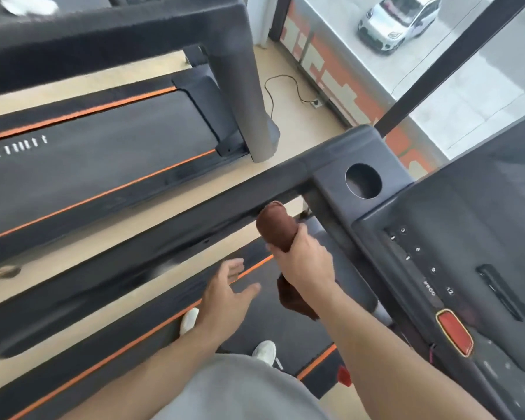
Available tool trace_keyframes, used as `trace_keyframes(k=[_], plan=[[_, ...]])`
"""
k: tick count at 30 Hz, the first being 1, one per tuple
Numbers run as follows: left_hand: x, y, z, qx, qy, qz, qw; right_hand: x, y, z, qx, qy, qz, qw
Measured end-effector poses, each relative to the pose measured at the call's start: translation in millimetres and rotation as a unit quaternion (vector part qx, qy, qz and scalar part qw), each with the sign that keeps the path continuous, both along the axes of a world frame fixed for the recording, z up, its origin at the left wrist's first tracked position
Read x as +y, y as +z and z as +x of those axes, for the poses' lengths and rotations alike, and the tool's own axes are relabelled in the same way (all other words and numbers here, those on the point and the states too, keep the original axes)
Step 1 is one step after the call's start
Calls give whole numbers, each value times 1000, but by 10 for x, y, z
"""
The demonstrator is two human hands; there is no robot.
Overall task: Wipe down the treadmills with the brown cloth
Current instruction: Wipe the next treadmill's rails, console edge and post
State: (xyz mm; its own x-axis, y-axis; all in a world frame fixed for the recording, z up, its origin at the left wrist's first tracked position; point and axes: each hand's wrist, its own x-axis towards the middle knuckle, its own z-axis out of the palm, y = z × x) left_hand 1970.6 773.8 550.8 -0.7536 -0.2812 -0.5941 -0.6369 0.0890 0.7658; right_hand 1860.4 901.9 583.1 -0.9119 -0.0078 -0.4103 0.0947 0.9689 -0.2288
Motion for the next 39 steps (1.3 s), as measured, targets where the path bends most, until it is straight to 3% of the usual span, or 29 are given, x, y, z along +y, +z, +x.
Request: trace_keyframes(k=[4,6,10,15,21,23,25,30,39], plan=[[77,91,-63,19,49,0,999,-73,47,-164,16,24,-41,999],[135,173,-108,26,70,-3,997,-113,74,-305,-3,13,-109,994],[317,391,-179,32,87,6,996,-14,-404,-690,-40,31,-218,975],[480,501,-452,-2,132,39,990,200,-103,-391,-88,87,-136,983],[832,141,-535,-36,88,112,989,940,-11,227,-169,67,-114,977],[930,47,-424,-37,102,120,987,992,-25,356,-127,65,-77,987],[928,69,-337,-37,129,109,985,917,-79,410,-30,90,-32,995],[613,79,-283,-26,201,74,976,400,-164,174,115,161,-44,979],[168,-39,-345,-45,174,91,979,-204,-78,-356,58,-52,-135,988]])
